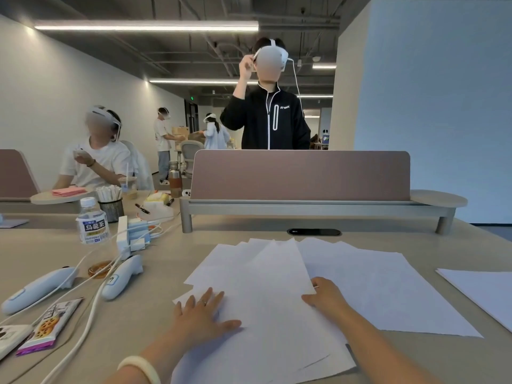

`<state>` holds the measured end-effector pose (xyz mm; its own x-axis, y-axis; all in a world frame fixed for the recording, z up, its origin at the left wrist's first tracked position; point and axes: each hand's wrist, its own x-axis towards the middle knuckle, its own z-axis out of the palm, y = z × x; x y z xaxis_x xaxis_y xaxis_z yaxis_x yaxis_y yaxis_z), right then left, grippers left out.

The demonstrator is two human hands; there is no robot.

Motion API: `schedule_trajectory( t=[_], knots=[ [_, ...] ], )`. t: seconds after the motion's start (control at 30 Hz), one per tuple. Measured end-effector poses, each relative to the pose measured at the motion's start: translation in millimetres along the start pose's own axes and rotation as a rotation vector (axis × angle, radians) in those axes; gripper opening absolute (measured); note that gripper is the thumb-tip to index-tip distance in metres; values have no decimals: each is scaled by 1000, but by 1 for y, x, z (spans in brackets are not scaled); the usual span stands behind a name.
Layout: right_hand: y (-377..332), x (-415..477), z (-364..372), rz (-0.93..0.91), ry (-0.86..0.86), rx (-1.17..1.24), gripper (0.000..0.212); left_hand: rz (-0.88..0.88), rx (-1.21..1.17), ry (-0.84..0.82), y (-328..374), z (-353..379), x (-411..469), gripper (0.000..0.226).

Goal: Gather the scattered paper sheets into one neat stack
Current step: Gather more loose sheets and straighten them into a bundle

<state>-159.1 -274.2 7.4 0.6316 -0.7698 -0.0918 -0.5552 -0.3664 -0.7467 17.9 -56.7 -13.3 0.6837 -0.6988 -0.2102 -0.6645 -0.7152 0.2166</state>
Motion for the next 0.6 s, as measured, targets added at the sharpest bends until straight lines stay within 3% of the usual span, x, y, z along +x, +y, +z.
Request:
schedule_trajectory(
  t=[0.13,0.23,0.33,0.43,0.53,0.6],
  knots=[
    [3,-7,-20,-79,51,156,18,-72,-237,154,-6,-9,0,146],
    [8,-11,-31,-69,55,337,17,-75,-698,320,-1,-20,-6,111],
    [13,-10,-36,-64,69,426,22,-83,-1028,316,5,-28,-9,86],
    [16,-13,-40,-45,91,522,22,-99,-1141,285,6,-32,-9,58],
    [20,-14,-40,-26,94,596,19,-43,-1172,361,9,-35,-9,28],
    [22,-15,-38,-17,84,628,18,-13,-1188,398,12,-36,-9,20]
  ],
)
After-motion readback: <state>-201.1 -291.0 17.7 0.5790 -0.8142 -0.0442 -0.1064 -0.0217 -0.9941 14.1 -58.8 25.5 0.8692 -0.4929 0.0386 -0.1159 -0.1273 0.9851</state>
